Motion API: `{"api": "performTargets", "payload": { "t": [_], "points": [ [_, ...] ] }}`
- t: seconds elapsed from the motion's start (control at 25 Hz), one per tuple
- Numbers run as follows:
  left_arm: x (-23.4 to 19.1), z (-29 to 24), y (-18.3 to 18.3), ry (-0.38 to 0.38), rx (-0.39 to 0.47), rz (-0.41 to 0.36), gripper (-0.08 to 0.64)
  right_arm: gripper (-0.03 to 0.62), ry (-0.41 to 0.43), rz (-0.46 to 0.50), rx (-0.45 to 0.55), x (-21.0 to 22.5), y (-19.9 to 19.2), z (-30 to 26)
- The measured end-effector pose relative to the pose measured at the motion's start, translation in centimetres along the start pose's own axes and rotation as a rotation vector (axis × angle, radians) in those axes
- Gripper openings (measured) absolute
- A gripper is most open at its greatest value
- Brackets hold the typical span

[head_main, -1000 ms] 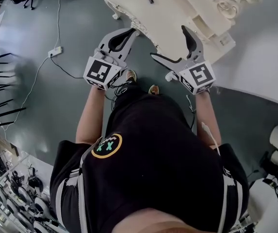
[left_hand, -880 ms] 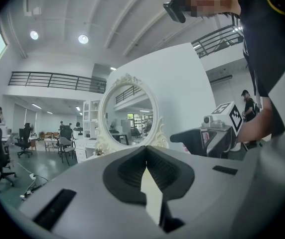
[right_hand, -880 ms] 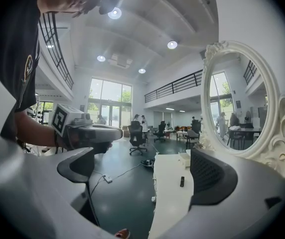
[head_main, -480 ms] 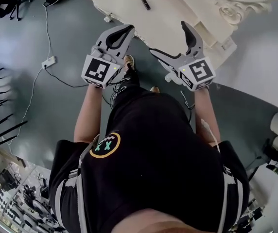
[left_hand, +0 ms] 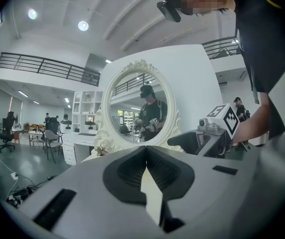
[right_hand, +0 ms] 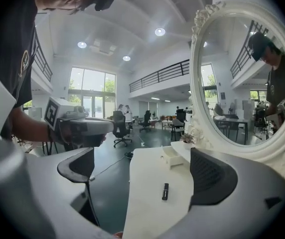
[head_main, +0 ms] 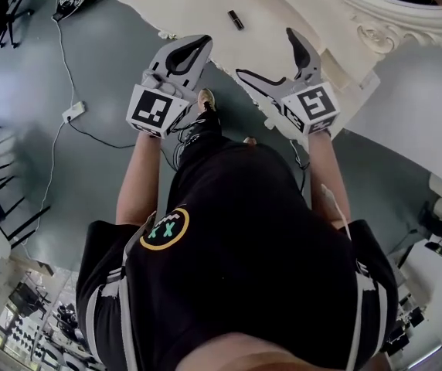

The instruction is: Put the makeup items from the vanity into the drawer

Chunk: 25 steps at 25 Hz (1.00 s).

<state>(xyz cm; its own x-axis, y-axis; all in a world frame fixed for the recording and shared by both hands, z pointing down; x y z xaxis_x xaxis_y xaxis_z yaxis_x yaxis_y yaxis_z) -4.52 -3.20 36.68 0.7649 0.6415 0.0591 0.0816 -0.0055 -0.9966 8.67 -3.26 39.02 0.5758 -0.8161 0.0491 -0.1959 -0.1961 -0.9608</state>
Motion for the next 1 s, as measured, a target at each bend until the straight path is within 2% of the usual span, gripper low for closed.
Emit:
{"api": "performTargets", "payload": {
  "t": [0.36,0.56,0.76,1.0],
  "points": [
    [-5.3,-3.3,-1.3,-0.105,-0.002,0.058,0.02,0.598,-0.107,-0.059,-0.089,5.0,-1.9,-7.1],
    [-7.2,-4.5,-2.2,-0.151,-0.01,0.076,0.02,0.598,-0.148,-0.093,-0.145,7.1,-4.3,-10.3],
    [-8.1,-5.5,-2.6,-0.165,-0.01,0.093,0.021,0.598,-0.175,-0.129,-0.227,9.6,-8.3,-12.8],
    [-8.5,-6.3,-3.4,-0.139,-0.032,0.093,0.02,0.598,-0.198,-0.18,-0.331,12.8,-14.8,-15.7]
  ]
}}
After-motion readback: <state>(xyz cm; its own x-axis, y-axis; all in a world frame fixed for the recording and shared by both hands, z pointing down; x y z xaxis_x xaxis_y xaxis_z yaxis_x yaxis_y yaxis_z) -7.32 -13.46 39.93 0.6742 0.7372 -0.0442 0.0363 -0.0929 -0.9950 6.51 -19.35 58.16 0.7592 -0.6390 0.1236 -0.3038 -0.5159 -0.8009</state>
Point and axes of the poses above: the fingertips, and each gripper's own axes: z backward along the fingers, x to its right, y out of its top, the point moved 3 cm from there along z, backward along the fingers, and after that the axes turned 8 degrees about y, right-handed, at the moved point
